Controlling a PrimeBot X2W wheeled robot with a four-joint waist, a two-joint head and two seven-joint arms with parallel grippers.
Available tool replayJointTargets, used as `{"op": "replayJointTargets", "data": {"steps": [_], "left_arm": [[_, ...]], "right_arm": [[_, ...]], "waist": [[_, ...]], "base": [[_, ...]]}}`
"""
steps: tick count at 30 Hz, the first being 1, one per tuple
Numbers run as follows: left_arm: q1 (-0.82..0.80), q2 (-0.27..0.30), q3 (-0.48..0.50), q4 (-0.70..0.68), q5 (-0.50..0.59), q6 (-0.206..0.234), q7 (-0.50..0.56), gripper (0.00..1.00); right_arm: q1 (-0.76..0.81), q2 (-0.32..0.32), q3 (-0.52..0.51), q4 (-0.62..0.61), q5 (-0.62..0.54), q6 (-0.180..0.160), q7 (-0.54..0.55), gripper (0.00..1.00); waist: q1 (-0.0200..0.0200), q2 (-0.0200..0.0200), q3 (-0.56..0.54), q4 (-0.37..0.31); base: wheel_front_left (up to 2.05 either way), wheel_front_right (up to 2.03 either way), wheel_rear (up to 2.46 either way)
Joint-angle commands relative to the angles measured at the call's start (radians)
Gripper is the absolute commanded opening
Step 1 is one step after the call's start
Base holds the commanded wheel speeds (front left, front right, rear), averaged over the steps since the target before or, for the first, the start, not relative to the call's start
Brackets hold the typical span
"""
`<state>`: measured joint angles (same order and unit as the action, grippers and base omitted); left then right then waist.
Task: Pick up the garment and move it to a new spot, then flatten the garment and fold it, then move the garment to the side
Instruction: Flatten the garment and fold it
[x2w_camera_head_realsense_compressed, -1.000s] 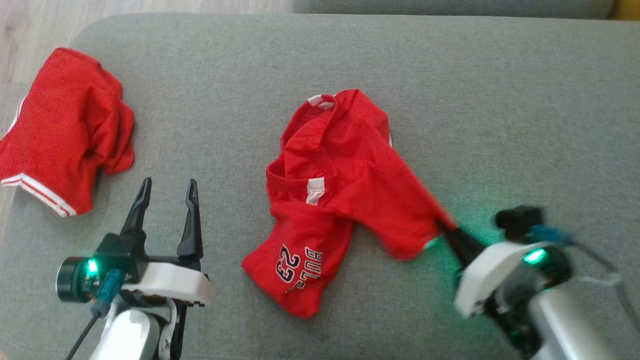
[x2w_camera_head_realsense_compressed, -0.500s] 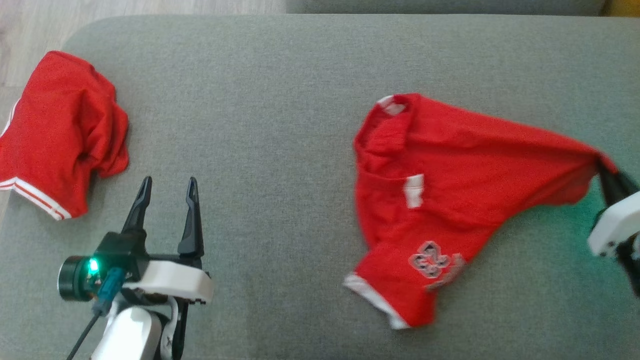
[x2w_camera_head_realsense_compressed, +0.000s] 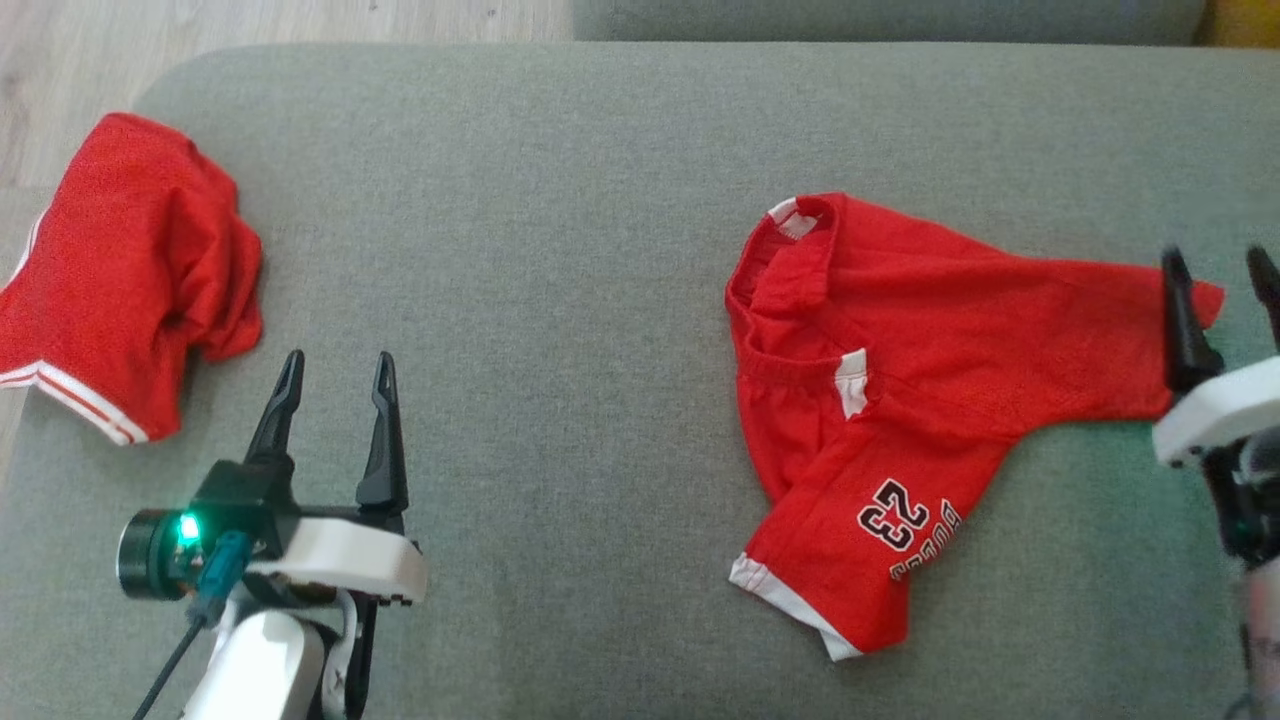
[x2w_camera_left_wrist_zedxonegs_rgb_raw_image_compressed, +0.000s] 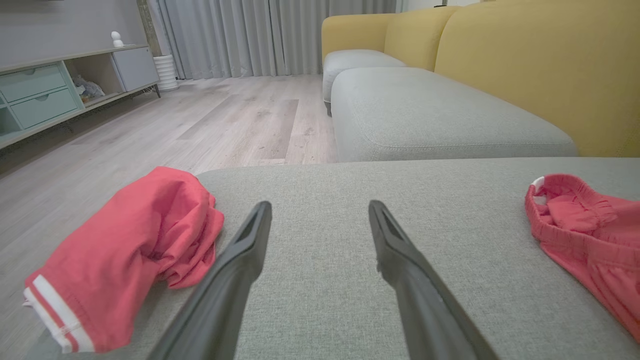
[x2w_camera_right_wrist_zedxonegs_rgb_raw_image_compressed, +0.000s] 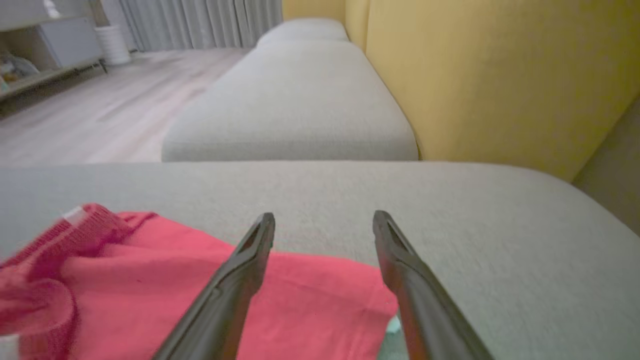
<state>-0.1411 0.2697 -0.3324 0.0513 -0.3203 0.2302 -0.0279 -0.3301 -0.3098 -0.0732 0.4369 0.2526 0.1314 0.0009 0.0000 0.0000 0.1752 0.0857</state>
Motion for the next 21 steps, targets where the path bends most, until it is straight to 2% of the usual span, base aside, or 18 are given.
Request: {"op": "replayJointTargets", "data": {"steps": [1, 5, 13, 21], "left_arm": [[-0.023, 0.021, 0.033, -0.028, -0.007, 0.009, -0.007, 1.0], [-0.008, 0.029, 0.034, -0.031, -0.009, 0.014, -0.002, 1.0], [0.023, 0.046, 0.038, -0.043, -0.015, 0.024, 0.012, 1.0], [0.044, 0.054, 0.031, -0.068, -0.011, 0.041, 0.034, 1.0]], "right_arm": [[-0.009, 0.002, 0.016, -0.069, -0.012, -0.001, -0.025, 1.0], [0.055, 0.061, 0.019, -0.225, -0.057, -0.001, -0.034, 1.0], [0.257, 0.187, 0.028, -0.53, -0.108, -0.001, 0.068, 1.0], [0.376, 0.242, 0.051, -0.678, -0.099, -0.001, 0.133, 1.0]], "waist": [[0.0, 0.0, -0.01, -0.004], [0.0, 0.0, -0.029, -0.013], [0.0, 0.0, -0.057, -0.026], [0.0, 0.0, -0.067, -0.039]], "base": [[0.0, 0.0, 0.0], [0.0, 0.0, 0.0], [0.0, 0.0, 0.0], [0.0, 0.0, 0.0]]}}
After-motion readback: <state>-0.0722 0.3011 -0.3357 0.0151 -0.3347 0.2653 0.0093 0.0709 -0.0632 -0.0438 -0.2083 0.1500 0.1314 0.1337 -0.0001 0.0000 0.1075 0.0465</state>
